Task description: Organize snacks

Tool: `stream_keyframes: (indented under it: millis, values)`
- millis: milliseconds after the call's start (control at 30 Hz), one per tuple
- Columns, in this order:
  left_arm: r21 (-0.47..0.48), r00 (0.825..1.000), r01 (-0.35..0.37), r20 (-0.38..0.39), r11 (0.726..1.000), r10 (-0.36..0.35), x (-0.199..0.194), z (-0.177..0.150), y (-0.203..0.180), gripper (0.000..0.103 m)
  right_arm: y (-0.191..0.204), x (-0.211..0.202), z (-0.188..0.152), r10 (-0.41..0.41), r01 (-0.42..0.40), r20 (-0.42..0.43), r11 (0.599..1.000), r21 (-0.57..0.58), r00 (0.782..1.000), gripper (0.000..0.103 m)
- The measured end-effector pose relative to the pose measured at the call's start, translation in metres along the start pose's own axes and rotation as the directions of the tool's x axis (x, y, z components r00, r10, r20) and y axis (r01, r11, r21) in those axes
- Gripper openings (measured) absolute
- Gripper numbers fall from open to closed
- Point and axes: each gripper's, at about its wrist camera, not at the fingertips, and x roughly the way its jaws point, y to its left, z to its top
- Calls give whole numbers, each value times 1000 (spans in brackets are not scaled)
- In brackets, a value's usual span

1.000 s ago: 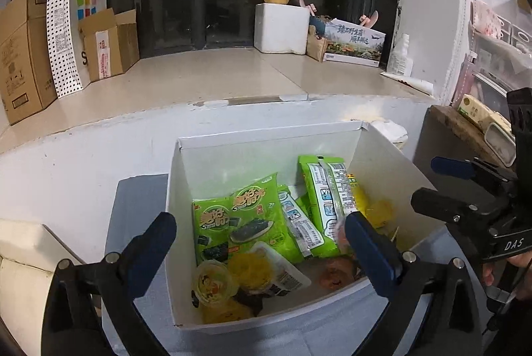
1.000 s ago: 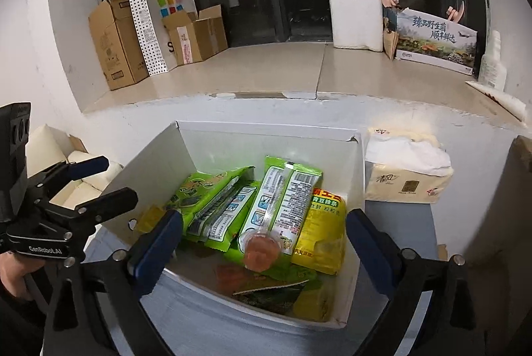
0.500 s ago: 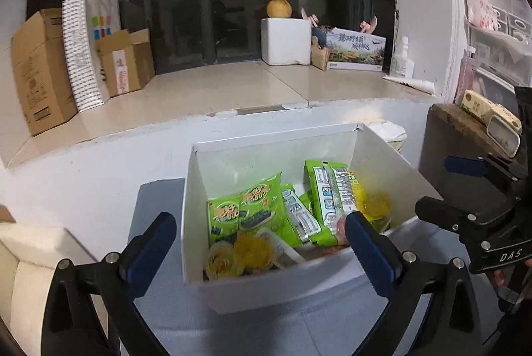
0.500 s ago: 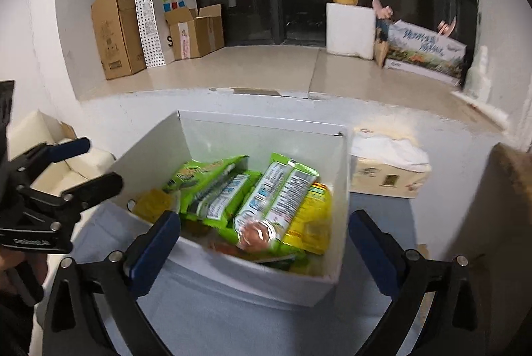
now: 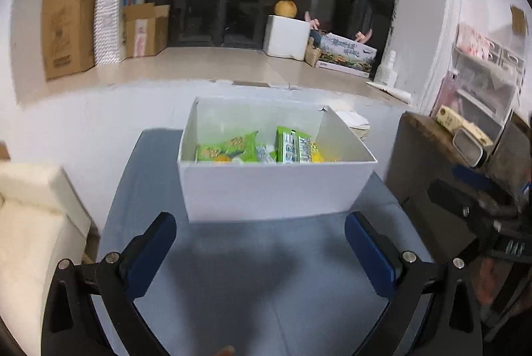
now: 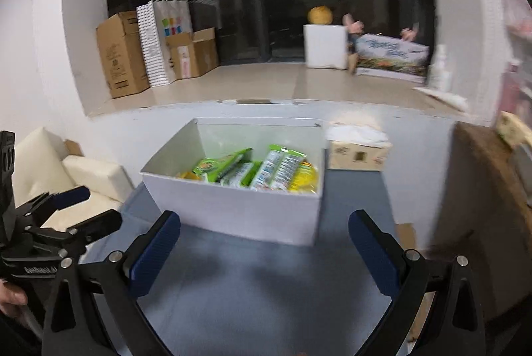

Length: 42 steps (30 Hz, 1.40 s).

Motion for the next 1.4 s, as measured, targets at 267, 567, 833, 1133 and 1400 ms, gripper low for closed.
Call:
stream_keyframes:
  millis: [267, 567, 833, 1133, 1400]
  values:
    - [19, 996, -84, 16, 996, 84, -51, -30, -12, 103, 17, -39, -28, -39, 38, -14, 999, -32, 999, 103]
    - [46, 994, -105, 24, 993, 104, -57, -27, -16, 103, 14, -45, -23, -47, 47, -5, 999, -23, 999, 103]
    - [48, 994, -109, 17, 993, 108, -56, -27, -16, 103, 15, -44, -23, -34, 33, -11, 999, -20, 999, 103]
    - [49, 994, -111, 20, 993, 110, -58, -25, -16, 103, 16, -44, -24, -28, 28, -13, 999, -21, 1000, 103]
    - [51, 994, -110, 15, 993, 109, -56, -25, -17, 103, 16, -43, -25, -20, 20, -17, 1000, -17, 1000, 103]
